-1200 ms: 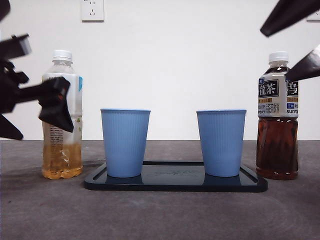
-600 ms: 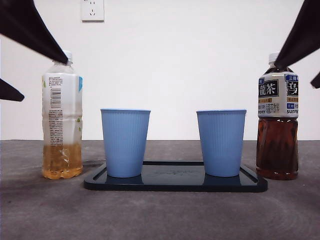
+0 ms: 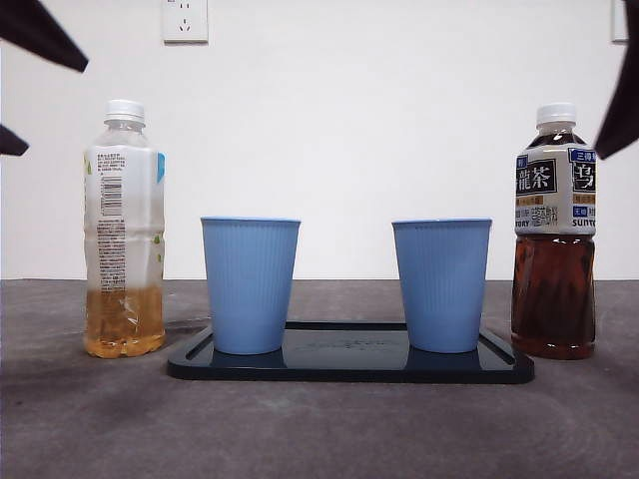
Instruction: Pour the drink into the cup
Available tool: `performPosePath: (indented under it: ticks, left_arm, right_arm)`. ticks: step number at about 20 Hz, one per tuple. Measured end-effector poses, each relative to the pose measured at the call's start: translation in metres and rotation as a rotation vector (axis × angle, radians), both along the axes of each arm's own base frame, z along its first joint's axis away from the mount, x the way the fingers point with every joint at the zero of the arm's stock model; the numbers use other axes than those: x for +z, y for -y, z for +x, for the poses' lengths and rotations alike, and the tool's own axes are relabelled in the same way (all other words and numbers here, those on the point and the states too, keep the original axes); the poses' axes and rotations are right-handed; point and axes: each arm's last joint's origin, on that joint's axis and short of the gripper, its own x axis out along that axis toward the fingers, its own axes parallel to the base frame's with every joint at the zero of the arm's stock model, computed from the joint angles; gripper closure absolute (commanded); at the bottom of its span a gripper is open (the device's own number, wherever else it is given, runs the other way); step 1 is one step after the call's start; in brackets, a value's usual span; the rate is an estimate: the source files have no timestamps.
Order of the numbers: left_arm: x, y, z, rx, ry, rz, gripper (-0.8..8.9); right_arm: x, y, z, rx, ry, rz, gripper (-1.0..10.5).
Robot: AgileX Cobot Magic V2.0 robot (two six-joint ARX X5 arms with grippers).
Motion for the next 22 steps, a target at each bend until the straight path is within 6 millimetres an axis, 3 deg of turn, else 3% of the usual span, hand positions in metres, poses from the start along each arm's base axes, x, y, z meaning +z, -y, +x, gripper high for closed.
performPosePath:
  ticks: [1, 3, 19, 22]
  left_arm:
    - [0.0, 0.0, 0.0, 0.0, 0.0, 0.0, 6.63]
    - [0.0, 0.0, 0.0, 0.0, 0.0, 0.0, 8.06]
    - [0.0001, 0.0, -0.0001, 0.0, 0.001, 0.0, 8.06]
    - [0.007, -0.0083, -0.0071, 0.005, 0.175, 0.085, 8.06]
  right_arm:
    - [0.0, 0.0, 0.0, -0.001, 0.0, 0.001, 9.4]
    - [0.0, 0.0, 0.0, -0.001, 0.0, 0.001, 9.4]
    - [0.0, 0.0001, 0.0001, -0.012, -0.002, 0.007, 9.4]
    - [0.0, 0.0001, 0.0001, -0.012, -0.002, 0.007, 9.4]
